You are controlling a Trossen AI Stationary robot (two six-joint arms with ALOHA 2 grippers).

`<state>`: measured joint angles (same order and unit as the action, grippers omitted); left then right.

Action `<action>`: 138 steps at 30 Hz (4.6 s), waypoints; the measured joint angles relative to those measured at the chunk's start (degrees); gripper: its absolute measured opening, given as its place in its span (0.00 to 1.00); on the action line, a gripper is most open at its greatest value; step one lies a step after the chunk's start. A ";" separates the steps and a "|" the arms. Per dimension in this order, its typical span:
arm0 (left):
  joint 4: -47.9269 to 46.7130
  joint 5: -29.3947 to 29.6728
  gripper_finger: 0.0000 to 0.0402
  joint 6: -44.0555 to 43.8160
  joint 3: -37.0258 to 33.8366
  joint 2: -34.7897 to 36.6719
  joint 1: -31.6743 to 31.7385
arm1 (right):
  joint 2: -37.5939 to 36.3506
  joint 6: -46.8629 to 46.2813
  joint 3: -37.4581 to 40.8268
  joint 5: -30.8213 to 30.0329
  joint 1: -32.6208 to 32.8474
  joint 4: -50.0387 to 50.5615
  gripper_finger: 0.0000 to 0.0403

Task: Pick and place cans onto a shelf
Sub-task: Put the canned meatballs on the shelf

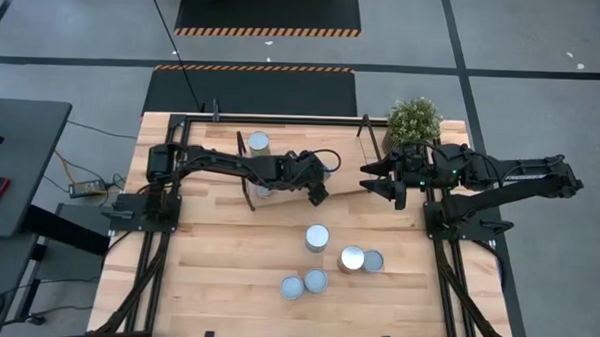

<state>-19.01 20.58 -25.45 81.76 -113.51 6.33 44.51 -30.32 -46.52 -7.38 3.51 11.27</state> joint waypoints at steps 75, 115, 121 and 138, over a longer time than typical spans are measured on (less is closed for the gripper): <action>-28.64 3.75 0.95 -5.40 21.22 -5.53 10.62 | 0.45 -2.47 0.00 1.07 0.11 -2.61 0.70; -35.77 -5.13 0.94 21.55 23.59 -6.75 5.90 | 0.48 -2.68 0.00 1.46 0.15 -3.10 0.70; -34.94 0.57 0.94 21.10 28.62 -6.73 7.15 | 0.48 -2.64 0.00 1.48 0.15 -3.08 0.70; -37.22 2.56 0.94 14.57 29.07 -10.47 12.56 | 0.48 -3.02 0.00 1.53 0.15 -3.12 0.70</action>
<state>-56.23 23.14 -10.88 110.83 -123.98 18.90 44.99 -33.34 -46.52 -5.85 3.66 8.15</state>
